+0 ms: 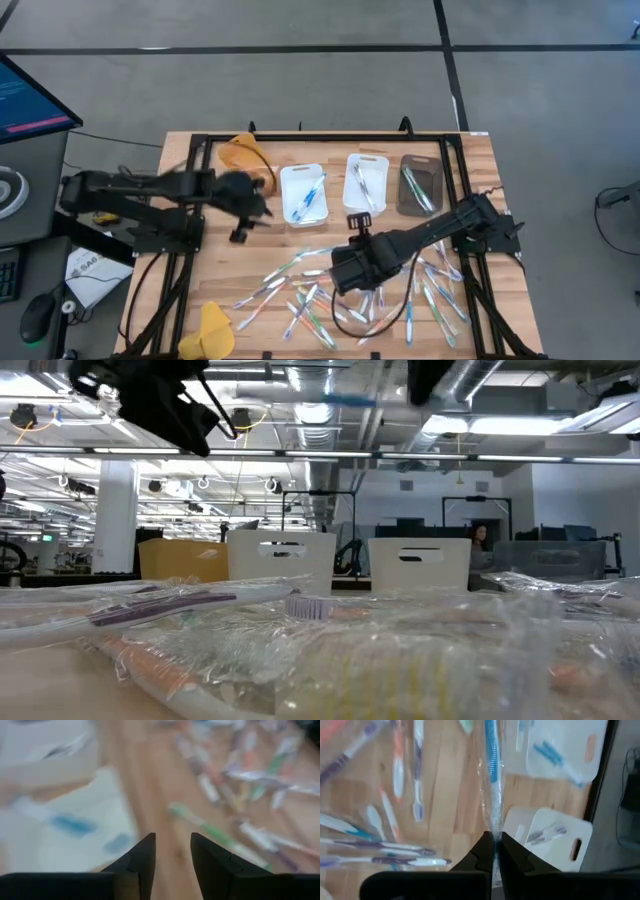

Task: Pick & Place Toothbrushes
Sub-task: Put the blue toothbrush into the left white bin

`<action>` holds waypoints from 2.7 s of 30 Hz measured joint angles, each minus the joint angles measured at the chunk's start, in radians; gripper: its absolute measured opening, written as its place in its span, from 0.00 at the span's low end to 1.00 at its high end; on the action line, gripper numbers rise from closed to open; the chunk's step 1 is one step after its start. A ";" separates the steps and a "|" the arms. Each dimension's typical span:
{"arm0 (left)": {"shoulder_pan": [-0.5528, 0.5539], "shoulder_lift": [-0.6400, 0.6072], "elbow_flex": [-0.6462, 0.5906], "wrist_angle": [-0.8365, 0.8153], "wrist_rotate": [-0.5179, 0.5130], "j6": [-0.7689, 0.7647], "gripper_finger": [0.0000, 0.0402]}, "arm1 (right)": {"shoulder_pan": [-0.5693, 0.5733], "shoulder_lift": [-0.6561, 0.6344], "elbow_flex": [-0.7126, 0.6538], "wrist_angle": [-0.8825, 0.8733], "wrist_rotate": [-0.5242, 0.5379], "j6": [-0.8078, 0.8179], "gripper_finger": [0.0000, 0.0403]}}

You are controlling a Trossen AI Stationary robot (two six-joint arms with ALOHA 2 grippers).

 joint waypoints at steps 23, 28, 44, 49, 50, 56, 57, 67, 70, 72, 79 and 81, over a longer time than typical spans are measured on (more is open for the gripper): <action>-0.327 0.000 -0.223 0.640 -0.126 -0.001 0.29 | 0.135 -0.019 0.328 0.184 0.111 -0.128 0.02; -0.386 0.000 -0.223 0.718 -0.132 0.096 0.29 | 0.146 -0.027 0.327 0.226 0.093 -0.140 0.02; -0.432 0.000 -0.224 1.051 -0.131 0.268 0.23 | 0.138 -0.031 0.328 0.259 0.078 -0.142 0.02; -0.434 0.000 -0.224 1.166 -0.130 0.265 0.25 | 0.120 -0.031 0.328 0.278 0.060 -0.165 0.02; -0.434 0.000 -0.224 1.185 -0.130 0.265 0.25 | 0.115 -0.031 0.328 0.287 0.052 -0.172 0.02; -0.434 0.000 -0.224 1.247 -0.088 0.253 0.25 | 0.082 -0.030 0.328 0.331 0.005 -0.238 0.02; -0.434 0.000 -0.224 1.255 -0.058 0.239 0.25 | 0.074 -0.030 0.328 0.345 -0.005 -0.254 0.02; -0.434 -0.010 -0.223 1.310 0.008 0.148 0.25 | -0.009 -0.024 0.328 0.428 -0.154 -0.351 0.02; -0.432 -0.024 -0.223 1.310 0.006 0.105 0.25 | -0.025 -0.024 0.328 0.431 -0.172 -0.352 0.02; -0.424 -0.030 -0.223 1.310 0.000 0.086 0.25 | -0.030 -0.024 0.328 0.434 -0.172 -0.356 0.02; -0.404 -0.034 -0.223 1.307 -0.002 0.053 0.26 | -0.034 -0.024 0.328 0.451 -0.172 -0.368 0.02; -0.404 -0.034 -0.223 1.308 -0.002 0.053 0.27 | -0.034 -0.024 0.328 0.451 -0.172 -0.368 0.02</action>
